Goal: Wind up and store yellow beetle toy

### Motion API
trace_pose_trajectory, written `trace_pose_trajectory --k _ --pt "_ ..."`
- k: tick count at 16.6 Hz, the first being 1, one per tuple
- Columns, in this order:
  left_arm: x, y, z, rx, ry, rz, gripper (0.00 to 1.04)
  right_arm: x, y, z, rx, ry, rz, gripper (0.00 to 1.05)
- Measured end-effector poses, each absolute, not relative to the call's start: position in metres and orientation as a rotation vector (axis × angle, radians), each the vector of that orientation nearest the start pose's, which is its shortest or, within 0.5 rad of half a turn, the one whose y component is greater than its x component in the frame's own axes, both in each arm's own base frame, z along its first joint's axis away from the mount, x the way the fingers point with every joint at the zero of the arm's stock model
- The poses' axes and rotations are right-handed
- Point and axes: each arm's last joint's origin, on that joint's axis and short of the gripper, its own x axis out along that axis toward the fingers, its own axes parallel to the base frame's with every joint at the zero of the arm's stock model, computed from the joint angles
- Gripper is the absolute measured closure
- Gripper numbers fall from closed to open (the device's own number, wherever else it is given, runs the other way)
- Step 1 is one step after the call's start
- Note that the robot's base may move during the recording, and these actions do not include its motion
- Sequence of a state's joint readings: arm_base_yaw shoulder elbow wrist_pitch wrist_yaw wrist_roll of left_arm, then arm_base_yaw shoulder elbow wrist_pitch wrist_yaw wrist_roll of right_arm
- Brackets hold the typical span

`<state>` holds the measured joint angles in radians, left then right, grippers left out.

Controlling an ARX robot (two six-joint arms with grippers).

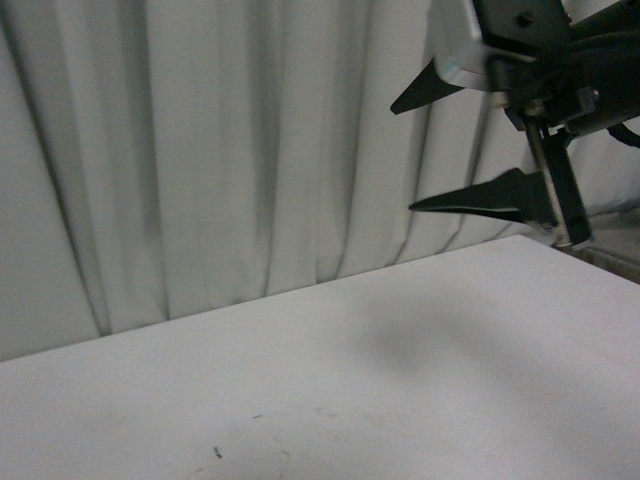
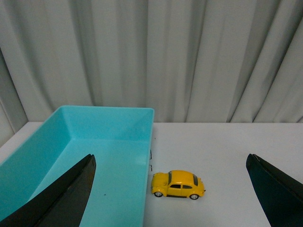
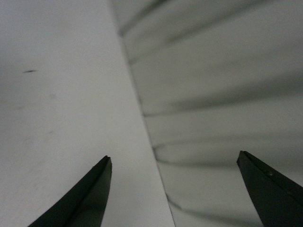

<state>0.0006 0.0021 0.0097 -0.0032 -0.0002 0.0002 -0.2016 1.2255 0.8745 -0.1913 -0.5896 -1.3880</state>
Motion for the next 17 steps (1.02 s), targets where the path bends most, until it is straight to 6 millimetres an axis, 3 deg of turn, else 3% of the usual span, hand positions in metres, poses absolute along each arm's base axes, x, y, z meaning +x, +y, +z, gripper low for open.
trace_pose_trajectory --k 2,3,6,10,14,17 --pt "0.097 0.000 0.166 0.000 -0.004 0.000 0.07 0.223 -0.023 0.267 -0.949 0.142 0.336 0.36" --pt "0.097 0.000 0.166 0.000 -0.004 0.002 0.07 0.198 -0.018 0.265 -0.776 0.086 0.156 0.46" --pt "0.097 0.000 0.166 0.001 -0.004 0.001 0.07 0.155 -0.011 0.253 -0.305 -0.038 0.000 0.70" --pt "0.097 0.000 0.166 0.000 -0.004 0.000 0.07 0.149 -0.004 0.233 -0.129 -0.007 -0.013 0.87" --pt "0.097 0.000 0.166 0.000 -0.004 0.000 0.07 0.145 0.001 0.217 -0.068 0.023 0.025 1.03" --pt "0.097 0.000 0.166 0.000 -0.004 0.001 0.07 0.134 0.000 0.208 -0.025 -0.013 0.000 1.03"
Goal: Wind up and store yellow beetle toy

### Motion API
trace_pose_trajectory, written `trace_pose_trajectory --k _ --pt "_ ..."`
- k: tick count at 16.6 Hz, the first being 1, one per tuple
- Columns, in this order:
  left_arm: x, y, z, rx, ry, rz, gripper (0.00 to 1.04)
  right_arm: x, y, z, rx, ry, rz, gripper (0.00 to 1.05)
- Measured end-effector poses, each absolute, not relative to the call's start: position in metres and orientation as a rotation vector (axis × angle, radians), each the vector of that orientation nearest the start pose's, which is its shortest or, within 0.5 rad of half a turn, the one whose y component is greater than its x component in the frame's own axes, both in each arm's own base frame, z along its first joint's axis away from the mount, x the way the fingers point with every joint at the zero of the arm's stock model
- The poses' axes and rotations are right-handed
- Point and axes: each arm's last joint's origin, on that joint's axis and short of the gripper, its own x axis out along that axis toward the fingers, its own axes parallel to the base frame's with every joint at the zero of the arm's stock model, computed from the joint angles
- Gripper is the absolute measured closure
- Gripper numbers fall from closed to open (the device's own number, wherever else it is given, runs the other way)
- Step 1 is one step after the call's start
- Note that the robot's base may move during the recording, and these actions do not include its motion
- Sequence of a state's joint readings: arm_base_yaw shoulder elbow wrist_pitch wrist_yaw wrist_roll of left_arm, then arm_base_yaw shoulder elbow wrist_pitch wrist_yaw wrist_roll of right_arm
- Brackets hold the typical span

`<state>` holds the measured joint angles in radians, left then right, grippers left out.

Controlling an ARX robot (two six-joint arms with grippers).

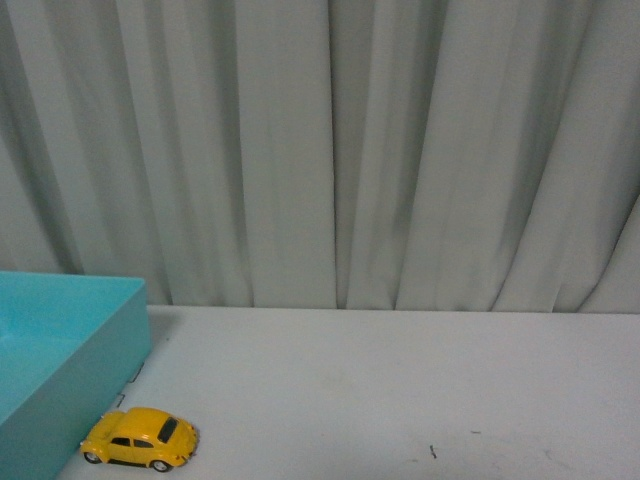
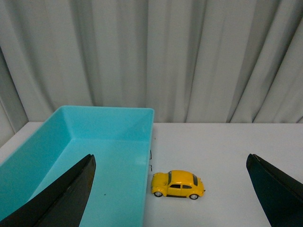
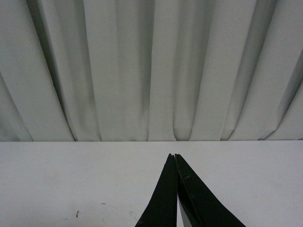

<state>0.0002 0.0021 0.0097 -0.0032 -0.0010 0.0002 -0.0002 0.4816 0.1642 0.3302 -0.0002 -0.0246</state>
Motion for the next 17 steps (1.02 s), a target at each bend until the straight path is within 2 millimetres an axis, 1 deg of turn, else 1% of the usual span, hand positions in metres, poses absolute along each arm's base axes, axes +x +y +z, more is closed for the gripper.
trace_pose_trajectory --k 4,5,10,13,15,17 --pt "0.097 0.000 0.166 0.000 -0.004 0.001 0.07 0.131 0.000 0.198 -0.019 0.002 0.000 1.03" --pt "0.097 0.000 0.166 0.000 -0.004 0.001 0.07 0.128 0.000 0.193 -0.018 0.011 0.000 1.03" --pt "0.097 0.000 0.166 0.000 -0.004 0.001 0.07 0.118 0.000 0.180 -0.017 0.007 0.000 1.03" --pt "0.097 0.000 0.166 0.000 -0.004 0.001 0.07 0.114 0.000 0.178 -0.017 -0.002 0.000 1.03" --pt "0.097 0.000 0.166 0.000 -0.004 0.001 0.07 0.111 0.000 0.169 -0.015 -0.002 0.000 1.03" --pt "0.097 0.000 0.166 0.000 -0.004 0.001 0.07 0.109 0.000 0.170 -0.015 -0.014 0.000 1.03"
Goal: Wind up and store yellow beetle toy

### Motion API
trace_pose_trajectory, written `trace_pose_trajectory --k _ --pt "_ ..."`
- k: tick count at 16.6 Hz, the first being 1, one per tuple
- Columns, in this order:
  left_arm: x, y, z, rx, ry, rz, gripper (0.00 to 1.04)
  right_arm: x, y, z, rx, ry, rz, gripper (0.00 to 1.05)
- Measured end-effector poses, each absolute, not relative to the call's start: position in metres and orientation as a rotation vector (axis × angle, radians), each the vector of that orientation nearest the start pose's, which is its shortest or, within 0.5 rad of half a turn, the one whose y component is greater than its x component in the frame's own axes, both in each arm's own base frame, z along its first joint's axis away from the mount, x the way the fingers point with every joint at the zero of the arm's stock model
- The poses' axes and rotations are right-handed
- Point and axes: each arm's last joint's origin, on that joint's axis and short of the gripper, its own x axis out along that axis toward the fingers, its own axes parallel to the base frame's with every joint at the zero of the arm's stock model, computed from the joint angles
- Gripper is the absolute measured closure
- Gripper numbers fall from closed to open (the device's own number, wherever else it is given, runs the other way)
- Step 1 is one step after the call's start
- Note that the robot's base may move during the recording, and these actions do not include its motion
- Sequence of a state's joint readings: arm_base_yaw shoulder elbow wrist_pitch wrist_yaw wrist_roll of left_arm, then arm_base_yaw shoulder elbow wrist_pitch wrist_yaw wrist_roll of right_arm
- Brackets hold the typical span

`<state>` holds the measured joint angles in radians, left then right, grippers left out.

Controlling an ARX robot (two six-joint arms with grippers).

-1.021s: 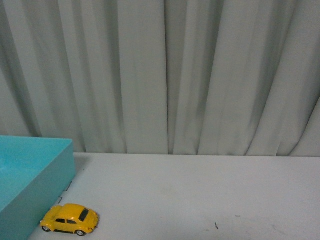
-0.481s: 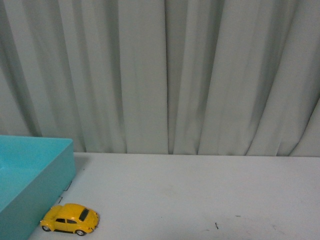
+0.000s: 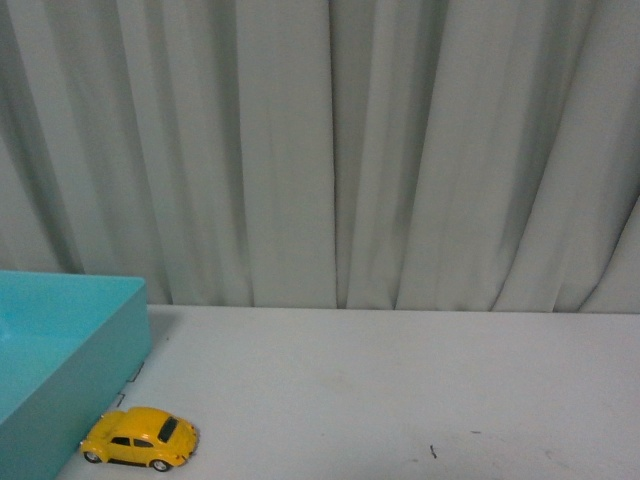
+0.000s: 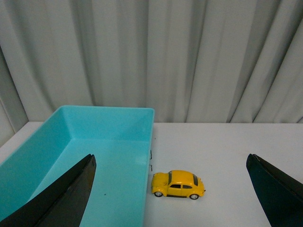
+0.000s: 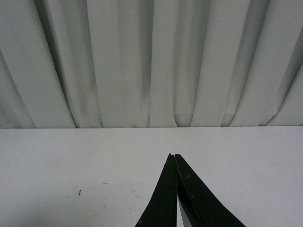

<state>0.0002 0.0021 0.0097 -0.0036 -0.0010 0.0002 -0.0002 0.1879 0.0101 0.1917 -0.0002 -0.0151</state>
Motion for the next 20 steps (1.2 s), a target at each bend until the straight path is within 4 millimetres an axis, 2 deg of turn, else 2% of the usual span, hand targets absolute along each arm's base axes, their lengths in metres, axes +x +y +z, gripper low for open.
trace_pose_trajectory --k 3,4,9,10,13,18,19,20 --pt "0.097 0.000 0.166 0.000 -0.004 0.002 0.07 0.099 0.000 0.164 -0.014 0.030 0.000 1.03" --pt "0.097 0.000 0.166 0.000 -0.004 0.001 0.07 0.097 0.000 0.169 -0.014 -0.026 0.000 1.03" --pt "0.097 0.000 0.166 0.000 -0.004 0.000 0.07 0.097 0.000 0.167 -0.015 -0.004 0.000 1.03" --pt "0.097 0.000 0.166 0.000 -0.004 0.000 0.07 0.097 0.000 0.167 -0.015 -0.004 -0.001 0.95" --pt "0.097 0.000 0.166 0.000 -0.004 0.000 0.07 0.097 0.000 0.167 -0.015 -0.005 0.000 0.57" --pt "0.097 0.000 0.166 -0.001 -0.002 0.001 0.07 0.097 0.000 0.167 -0.015 -0.005 -0.001 0.14" --pt "0.096 -0.001 0.165 -0.059 0.167 0.050 0.07 0.097 0.000 0.167 -0.015 -0.004 0.000 0.07" --pt "0.100 0.000 0.175 -0.145 0.389 0.148 0.07 0.097 0.000 0.167 -0.012 -0.004 0.001 0.06"
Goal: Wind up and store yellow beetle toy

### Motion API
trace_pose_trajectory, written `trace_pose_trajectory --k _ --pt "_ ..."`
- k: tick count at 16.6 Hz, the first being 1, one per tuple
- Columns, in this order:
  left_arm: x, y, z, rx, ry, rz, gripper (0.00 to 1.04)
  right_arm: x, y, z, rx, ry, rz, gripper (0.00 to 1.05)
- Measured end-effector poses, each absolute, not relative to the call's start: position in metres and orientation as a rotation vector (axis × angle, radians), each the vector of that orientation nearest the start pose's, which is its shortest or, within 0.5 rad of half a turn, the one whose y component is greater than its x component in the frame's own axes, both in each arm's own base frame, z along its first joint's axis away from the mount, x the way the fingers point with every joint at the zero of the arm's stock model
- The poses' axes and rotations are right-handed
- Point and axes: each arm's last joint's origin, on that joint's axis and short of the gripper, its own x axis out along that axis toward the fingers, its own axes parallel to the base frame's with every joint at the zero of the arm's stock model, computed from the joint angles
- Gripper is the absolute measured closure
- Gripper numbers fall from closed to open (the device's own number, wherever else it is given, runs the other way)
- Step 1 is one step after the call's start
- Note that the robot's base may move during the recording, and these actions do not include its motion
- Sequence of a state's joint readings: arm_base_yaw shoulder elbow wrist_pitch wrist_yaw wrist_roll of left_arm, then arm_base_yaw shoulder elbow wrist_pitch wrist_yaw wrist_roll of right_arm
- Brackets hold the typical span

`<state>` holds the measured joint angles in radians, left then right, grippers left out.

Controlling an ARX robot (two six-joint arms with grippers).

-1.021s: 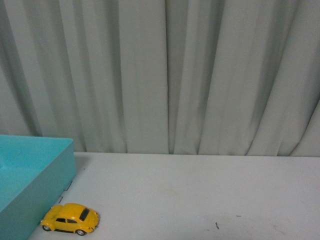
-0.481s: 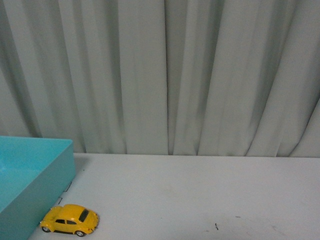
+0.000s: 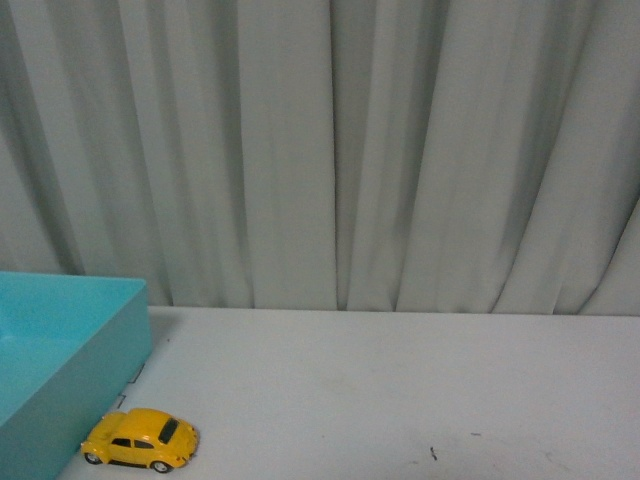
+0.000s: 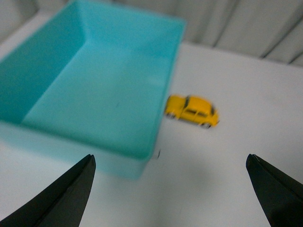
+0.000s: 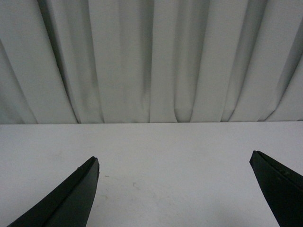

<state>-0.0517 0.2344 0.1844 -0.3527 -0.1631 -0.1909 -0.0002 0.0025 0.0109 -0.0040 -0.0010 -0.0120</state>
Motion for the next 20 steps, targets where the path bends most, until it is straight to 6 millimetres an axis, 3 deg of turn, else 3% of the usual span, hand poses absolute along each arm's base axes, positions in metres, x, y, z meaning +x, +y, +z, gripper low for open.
trace_pose_trajectory --k 2,3,4,5,8,10,12,15,20 --pt "0.114 0.000 0.212 -0.238 0.395 0.207 0.07 0.097 0.000 0.167 -0.011 -0.005 -0.002 0.07" --pt "0.128 -0.003 0.255 -0.253 0.265 0.187 0.07 0.097 0.000 0.167 -0.011 -0.003 0.000 0.07" --pt "0.145 -0.006 0.283 -0.219 0.193 0.163 0.07 0.097 0.000 0.167 -0.011 -0.003 0.000 0.07" --pt "0.168 -0.009 0.295 -0.149 0.189 0.134 0.07 0.097 0.000 0.167 -0.011 -0.004 -0.001 0.07" --pt "0.243 -0.020 0.279 0.048 0.306 0.029 0.07 0.097 0.000 0.167 -0.011 -0.004 -0.001 0.07" --pt "0.294 -0.031 0.274 0.264 0.309 -0.155 0.07 0.097 0.000 0.167 -0.011 -0.003 -0.001 0.07" --pt "0.323 -0.045 0.253 0.518 0.442 -0.388 0.07 0.097 0.000 0.167 -0.011 -0.003 0.000 0.07" --pt "0.336 -0.056 0.219 0.907 0.636 -0.584 0.07 0.097 0.000 0.167 -0.011 -0.003 0.000 0.07" --pt "0.344 -0.066 0.202 1.297 0.715 -0.844 0.07 0.097 0.000 0.167 -0.011 -0.003 0.000 0.07"
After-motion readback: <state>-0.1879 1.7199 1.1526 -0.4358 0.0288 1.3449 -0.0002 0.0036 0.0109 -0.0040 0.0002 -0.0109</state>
